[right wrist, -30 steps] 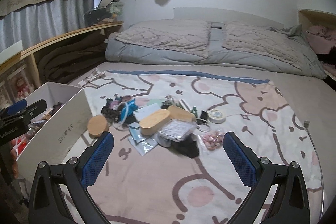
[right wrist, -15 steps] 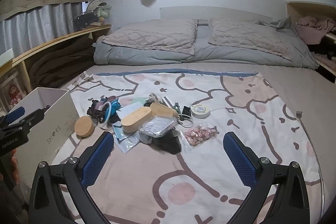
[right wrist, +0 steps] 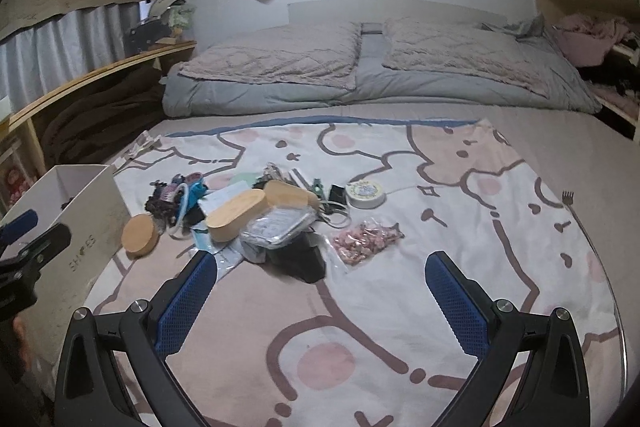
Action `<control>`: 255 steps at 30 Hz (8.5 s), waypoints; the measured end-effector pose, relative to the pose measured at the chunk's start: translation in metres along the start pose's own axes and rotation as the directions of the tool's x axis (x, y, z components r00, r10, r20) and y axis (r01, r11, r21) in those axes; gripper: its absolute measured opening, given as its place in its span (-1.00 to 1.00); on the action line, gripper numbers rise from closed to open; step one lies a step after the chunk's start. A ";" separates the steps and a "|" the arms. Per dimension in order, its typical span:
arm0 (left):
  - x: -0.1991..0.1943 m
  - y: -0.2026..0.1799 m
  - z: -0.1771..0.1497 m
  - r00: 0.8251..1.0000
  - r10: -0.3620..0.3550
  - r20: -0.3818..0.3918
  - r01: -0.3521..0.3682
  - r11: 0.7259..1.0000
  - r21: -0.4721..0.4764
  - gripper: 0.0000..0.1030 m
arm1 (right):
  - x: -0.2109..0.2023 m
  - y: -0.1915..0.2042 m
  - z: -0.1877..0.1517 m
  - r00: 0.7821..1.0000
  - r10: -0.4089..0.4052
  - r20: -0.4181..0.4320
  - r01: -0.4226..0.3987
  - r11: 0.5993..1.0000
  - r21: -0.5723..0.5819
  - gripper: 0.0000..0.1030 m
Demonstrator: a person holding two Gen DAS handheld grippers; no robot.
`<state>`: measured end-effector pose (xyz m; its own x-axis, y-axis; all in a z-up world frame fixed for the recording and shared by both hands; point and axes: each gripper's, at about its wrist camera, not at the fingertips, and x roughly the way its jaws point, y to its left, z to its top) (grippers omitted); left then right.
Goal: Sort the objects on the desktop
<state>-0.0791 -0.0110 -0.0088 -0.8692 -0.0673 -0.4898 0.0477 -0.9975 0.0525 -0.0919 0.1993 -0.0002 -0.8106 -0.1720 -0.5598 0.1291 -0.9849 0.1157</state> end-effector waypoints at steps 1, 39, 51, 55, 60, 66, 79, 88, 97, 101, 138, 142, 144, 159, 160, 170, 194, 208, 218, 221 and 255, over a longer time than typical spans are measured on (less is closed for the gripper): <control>0.000 -0.003 -0.001 1.000 -0.011 0.000 0.011 1.000 0.005 1.00 | 0.002 -0.003 0.000 1.000 -0.003 -0.003 0.003 1.000 0.008 1.00; 0.032 -0.023 -0.030 0.967 -0.201 -0.155 0.208 0.977 0.033 1.00 | 0.131 0.010 -0.014 0.936 0.148 -0.320 -0.185 0.979 -0.090 0.28; 0.033 -0.013 -0.026 0.968 -0.205 -0.147 0.206 0.979 -0.008 1.00 | 0.151 0.026 -0.007 0.913 0.247 -0.324 -0.301 0.945 -0.128 -0.02; 0.033 -0.012 -0.026 0.968 -0.206 -0.146 0.207 0.978 -0.008 1.00 | 0.145 0.039 -0.009 0.907 0.279 -0.315 -0.345 0.922 -0.178 -0.03; 0.031 -0.012 -0.025 0.967 -0.212 -0.142 0.213 0.977 -0.008 1.00 | 0.133 0.054 -0.009 0.889 0.343 -0.303 -0.414 0.886 -0.209 -0.04; 0.030 -0.010 -0.024 0.966 -0.219 -0.139 0.219 0.976 -0.016 1.00 | 0.120 0.065 -0.009 0.839 0.426 -0.338 -0.502 0.846 -0.179 -0.04; 0.024 -0.002 -0.020 0.966 -0.231 -0.117 0.227 0.973 -0.046 1.00 | 0.104 0.032 0.013 0.900 0.369 -0.233 -0.392 0.918 -0.062 -0.04; 0.024 0.000 -0.020 0.967 -0.228 -0.116 0.224 0.973 -0.046 1.00 | 0.106 0.003 0.019 0.941 0.271 -0.203 -0.273 0.962 0.019 -0.29; 0.024 0.006 -0.018 0.968 -0.223 -0.116 0.217 0.974 -0.061 1.00 | 0.130 0.005 -0.002 0.892 0.256 -0.373 -0.244 0.967 0.079 -0.60; 0.024 0.006 -0.018 0.967 -0.225 -0.116 0.219 0.974 -0.060 1.00 | 0.137 0.018 -0.007 0.875 0.256 -0.410 -0.251 0.966 0.067 -0.60; 0.024 0.010 -0.020 0.974 -0.196 -0.113 0.191 0.980 -0.052 1.00 | 0.090 0.089 -0.040 0.724 0.477 -0.498 -0.556 0.831 -0.013 -0.60; 0.024 0.011 -0.020 0.975 -0.196 -0.108 0.191 0.980 -0.055 1.00 | 0.072 0.098 -0.042 0.714 0.477 -0.512 -0.578 0.815 -0.047 -0.60; 0.023 0.012 -0.019 0.976 -0.193 -0.104 0.188 0.980 -0.057 1.00 | 0.062 0.095 -0.035 0.743 0.472 -0.475 -0.563 0.824 -0.060 -0.60; 0.025 0.006 -0.021 0.975 -0.194 -0.112 0.190 0.981 -0.043 1.00 | 0.043 0.044 -0.042 0.877 0.370 -0.307 -0.400 0.916 -0.039 -0.52; 0.024 0.006 -0.021 0.975 -0.193 -0.112 0.189 0.981 -0.047 1.00 | 0.042 0.046 -0.043 0.878 0.366 -0.307 -0.398 0.916 -0.045 -0.33; 0.024 0.008 -0.020 0.975 -0.195 -0.110 0.189 0.980 -0.056 1.00 | 0.048 0.067 -0.060 0.894 0.307 -0.327 -0.344 0.937 -0.060 0.02; 0.049 -0.016 -0.039 0.942 -0.255 -0.218 0.255 0.966 -0.030 0.79 | 0.042 0.040 -0.049 0.936 0.223 -0.272 -0.231 0.973 0.005 -0.44; 0.088 -0.044 -0.062 0.881 -0.258 -0.396 0.284 0.959 0.009 0.48 | 0.039 0.031 -0.046 0.938 0.222 -0.265 -0.223 0.974 0.025 -0.44; 0.103 -0.040 -0.066 0.865 -0.260 -0.429 0.277 0.960 -0.021 0.32 | 0.039 0.029 -0.045 0.938 0.219 -0.267 -0.219 0.975 0.031 -0.44; 0.103 -0.040 -0.065 0.867 -0.250 -0.431 0.272 0.962 -0.011 0.16 | 0.039 0.030 -0.045 0.938 0.218 -0.269 -0.218 0.975 0.029 -0.44; 0.027 -0.011 -0.016 0.958 -0.211 -0.195 0.215 0.977 -0.002 -0.03 | -0.005 0.084 -0.014 0.939 0.306 -0.155 -0.322 0.943 -0.090 -0.44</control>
<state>-0.0952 -0.0023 -0.0364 -0.7466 0.1419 -0.6499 -0.1394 -0.9887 -0.0557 -0.0692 0.1176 0.0008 -0.6333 -0.4662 -0.6178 0.4338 -0.8748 0.2156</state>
